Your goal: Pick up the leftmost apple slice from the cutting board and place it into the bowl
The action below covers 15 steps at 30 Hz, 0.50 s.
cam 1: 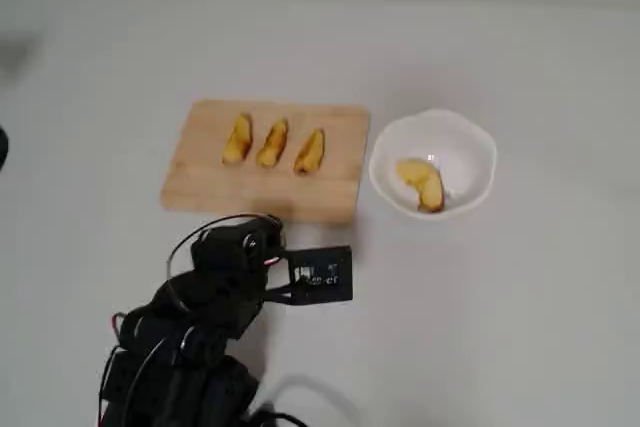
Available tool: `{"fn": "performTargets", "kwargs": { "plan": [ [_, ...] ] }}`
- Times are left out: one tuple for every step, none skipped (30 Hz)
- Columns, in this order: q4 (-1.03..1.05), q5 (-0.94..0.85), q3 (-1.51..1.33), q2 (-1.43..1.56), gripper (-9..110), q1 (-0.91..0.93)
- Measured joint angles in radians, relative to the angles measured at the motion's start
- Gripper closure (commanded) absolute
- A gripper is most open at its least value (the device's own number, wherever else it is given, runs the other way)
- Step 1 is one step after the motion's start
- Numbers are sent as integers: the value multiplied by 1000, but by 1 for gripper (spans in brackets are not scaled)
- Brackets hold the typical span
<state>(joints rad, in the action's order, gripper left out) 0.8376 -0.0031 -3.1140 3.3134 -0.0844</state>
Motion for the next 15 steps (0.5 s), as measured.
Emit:
{"fn": "performTargets", "kwargs": {
  "plan": [
    [0, 2, -3, 0, 101, 3],
    [0, 5, -6, 5, 101, 8],
    [0, 6, -8, 2, 101, 9],
    [0, 6, -9, 0, 101, 9],
    [0, 6, -9, 2, 101, 9],
    [0, 5, -9, 2, 101, 9],
    [0, 5, -9, 2, 101, 9],
    [0, 5, -9, 2, 101, 9],
    [0, 5, -9, 2, 101, 9],
    [0, 5, -9, 2, 101, 9],
    [0, 5, -9, 2, 101, 9],
    [0, 5, -9, 2, 101, 9],
    [0, 5, -9, 2, 101, 9],
    [0, 8, -9, 2, 101, 9],
    [0, 12, -9, 2, 101, 9]
  ]
}}
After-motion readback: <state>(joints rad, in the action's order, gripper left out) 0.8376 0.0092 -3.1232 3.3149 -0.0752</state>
